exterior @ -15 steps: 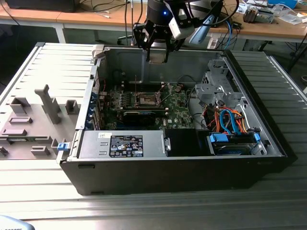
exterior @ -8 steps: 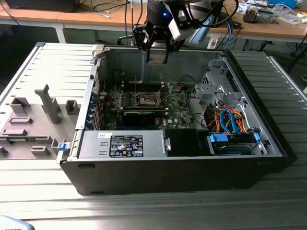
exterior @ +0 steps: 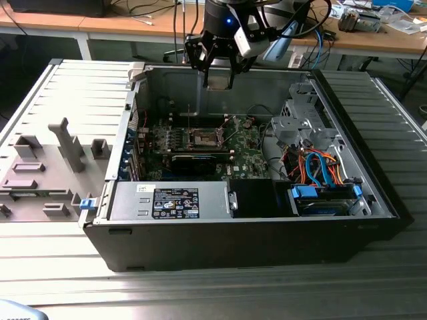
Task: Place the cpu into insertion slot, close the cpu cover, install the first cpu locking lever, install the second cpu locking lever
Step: 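Place the cpu into insertion slot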
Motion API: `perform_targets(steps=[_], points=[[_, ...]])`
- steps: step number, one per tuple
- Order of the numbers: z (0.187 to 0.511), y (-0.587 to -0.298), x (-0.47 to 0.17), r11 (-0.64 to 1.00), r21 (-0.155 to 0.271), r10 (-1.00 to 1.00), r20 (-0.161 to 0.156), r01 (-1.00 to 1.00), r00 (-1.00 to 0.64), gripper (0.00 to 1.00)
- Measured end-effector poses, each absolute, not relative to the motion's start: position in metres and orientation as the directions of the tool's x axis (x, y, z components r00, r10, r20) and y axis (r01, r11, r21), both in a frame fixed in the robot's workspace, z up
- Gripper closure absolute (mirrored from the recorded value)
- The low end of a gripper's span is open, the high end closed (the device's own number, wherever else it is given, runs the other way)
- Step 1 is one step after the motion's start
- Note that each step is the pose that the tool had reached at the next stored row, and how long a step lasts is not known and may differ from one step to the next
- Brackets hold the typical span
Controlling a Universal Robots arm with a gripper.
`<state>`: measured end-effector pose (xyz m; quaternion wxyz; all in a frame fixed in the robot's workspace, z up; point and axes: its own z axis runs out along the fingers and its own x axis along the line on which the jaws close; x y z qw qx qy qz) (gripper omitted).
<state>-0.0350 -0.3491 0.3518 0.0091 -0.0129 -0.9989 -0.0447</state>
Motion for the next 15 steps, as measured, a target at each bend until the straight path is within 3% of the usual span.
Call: perform_targets(steps=[15], points=[[0.3475, -0.3523, -0.0349, 0.996, 0.089, 0.025, 0.019, 0.026, -1.0, 0.45]])
